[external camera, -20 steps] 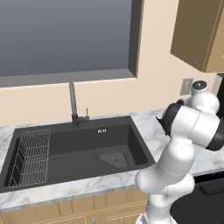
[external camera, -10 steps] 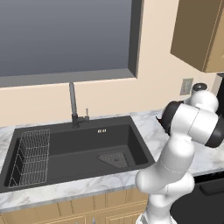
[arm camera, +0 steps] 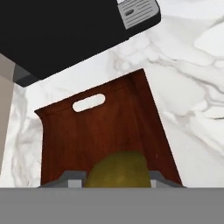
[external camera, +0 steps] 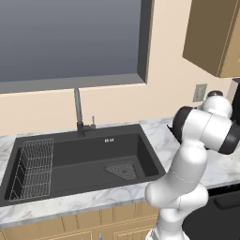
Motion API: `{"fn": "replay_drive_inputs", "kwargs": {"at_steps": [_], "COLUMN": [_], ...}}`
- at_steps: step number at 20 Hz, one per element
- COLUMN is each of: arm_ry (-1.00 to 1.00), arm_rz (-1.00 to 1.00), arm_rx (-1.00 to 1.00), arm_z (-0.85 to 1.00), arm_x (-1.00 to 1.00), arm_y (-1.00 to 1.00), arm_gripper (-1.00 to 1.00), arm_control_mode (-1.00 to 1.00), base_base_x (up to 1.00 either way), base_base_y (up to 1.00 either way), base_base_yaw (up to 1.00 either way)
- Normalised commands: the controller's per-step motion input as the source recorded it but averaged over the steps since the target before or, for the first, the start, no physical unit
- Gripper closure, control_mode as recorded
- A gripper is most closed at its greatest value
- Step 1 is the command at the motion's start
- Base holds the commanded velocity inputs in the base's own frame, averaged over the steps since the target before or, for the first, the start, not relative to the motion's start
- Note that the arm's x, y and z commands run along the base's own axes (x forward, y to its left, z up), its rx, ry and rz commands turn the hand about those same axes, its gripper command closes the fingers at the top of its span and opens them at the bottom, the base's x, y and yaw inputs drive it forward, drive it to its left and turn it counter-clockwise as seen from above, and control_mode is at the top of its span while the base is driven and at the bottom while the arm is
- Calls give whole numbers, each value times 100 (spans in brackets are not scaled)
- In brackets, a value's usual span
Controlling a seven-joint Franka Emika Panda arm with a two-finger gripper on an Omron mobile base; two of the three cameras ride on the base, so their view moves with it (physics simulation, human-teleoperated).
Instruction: Pick up all produce items and place them in the sink. Turn on the sink faucet to wash them. Then turn the sink off and put them in the tray.
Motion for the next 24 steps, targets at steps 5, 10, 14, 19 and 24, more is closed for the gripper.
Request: {"fn": "replay_drive_inputs", "kwargs": {"at_steps": [5,10,14,19,24], "arm_ry": [4,4,4,5,4], "arm_rz": [0,0,0,0,0], "arm_rx": [0,0,0,1,1], "arm_z": [-18,-21,-18,-16,-14], "arm_x": [1,0,1,4,8], "arm_y": [0,0,0,0,0], "arm_gripper": [100,100,100,100,100], "arm_control_mode": [-100,-100,-100,-100,-100], "base_base_x": [0,0,0,0,0], "base_base_y": [0,0,0,0,0], "base_base_yaw": [0,0,0,0,0]}}
